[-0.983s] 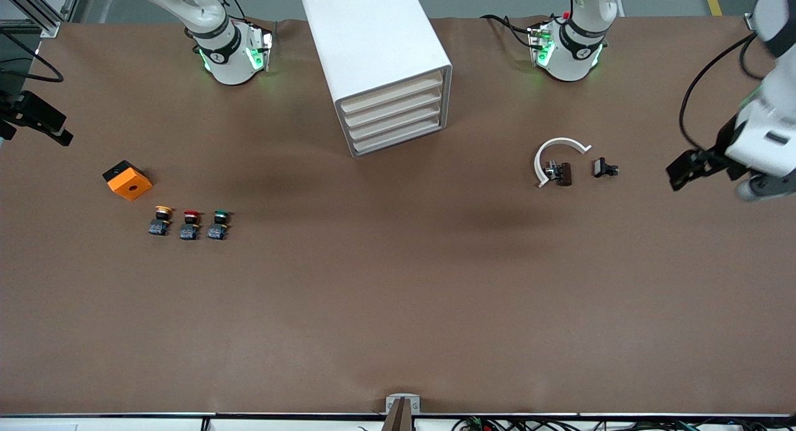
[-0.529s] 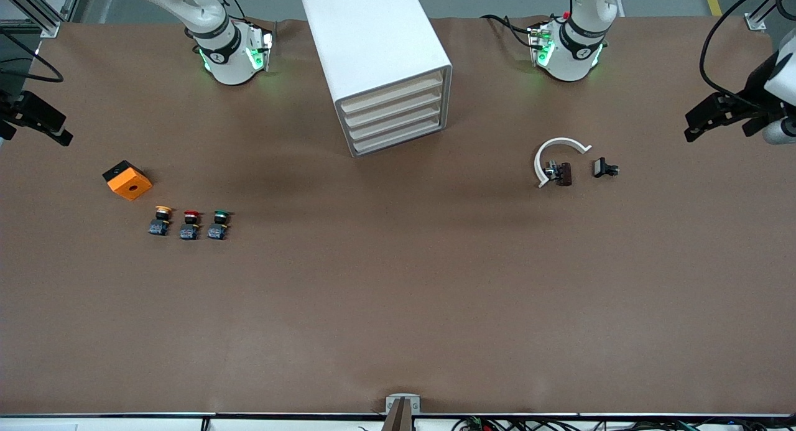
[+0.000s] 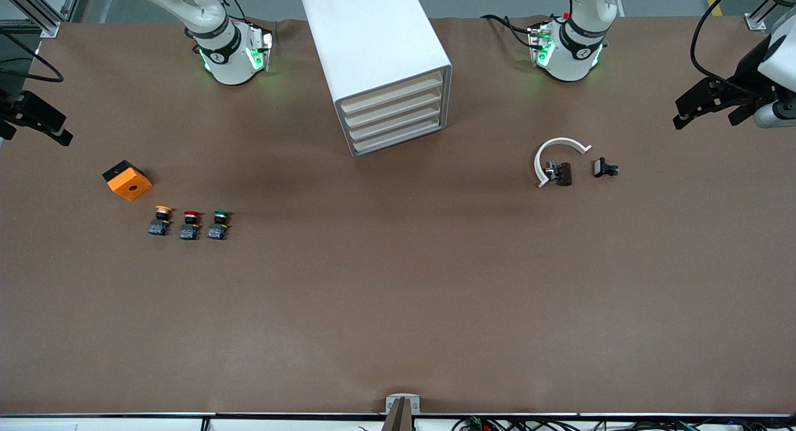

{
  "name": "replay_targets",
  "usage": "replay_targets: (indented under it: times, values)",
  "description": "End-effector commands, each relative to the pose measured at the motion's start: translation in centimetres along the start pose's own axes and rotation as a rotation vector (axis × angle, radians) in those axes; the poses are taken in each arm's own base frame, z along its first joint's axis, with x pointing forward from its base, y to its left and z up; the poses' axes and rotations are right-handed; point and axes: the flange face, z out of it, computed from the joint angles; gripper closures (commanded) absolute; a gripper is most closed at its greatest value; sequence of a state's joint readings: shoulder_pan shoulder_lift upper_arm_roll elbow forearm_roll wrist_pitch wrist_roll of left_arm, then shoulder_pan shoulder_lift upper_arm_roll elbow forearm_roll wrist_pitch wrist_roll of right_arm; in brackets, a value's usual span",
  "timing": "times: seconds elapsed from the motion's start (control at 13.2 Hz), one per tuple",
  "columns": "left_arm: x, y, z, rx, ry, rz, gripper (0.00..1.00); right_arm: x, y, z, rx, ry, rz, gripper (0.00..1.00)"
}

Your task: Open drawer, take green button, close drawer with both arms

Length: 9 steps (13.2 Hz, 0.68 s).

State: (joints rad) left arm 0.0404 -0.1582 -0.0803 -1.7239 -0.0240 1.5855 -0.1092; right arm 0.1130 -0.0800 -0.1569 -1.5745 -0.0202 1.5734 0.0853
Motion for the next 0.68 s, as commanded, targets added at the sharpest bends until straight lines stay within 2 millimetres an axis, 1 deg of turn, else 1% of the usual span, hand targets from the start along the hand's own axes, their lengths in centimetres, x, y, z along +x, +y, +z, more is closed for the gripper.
replay_targets:
  times: [0.0, 0.23, 0.38, 0.61]
  values:
    - [-0.7, -0.5, -0.2, 0.03, 0.008, 0.014, 0.0, 0.3, 0.2, -0.5, 0.013, -0.005, 0.0, 0.0]
    - [0.1, -0.7, 0.1, 0.054, 0.003, 0.01, 0.0, 0.3, 0.2, -0.5, 0.013, -0.005, 0.0, 0.0]
    - [0.6, -0.9, -0.7, 0.064, 0.019, 0.012, 0.0, 0.3, 0.2, -0.5, 0.013, -0.005, 0.0, 0.0]
    - [1.1, -1.1, -0.9, 0.064, 0.022, 0.004, 0.0, 0.3, 0.2, -0.5, 0.013, -0.005, 0.0, 0.0]
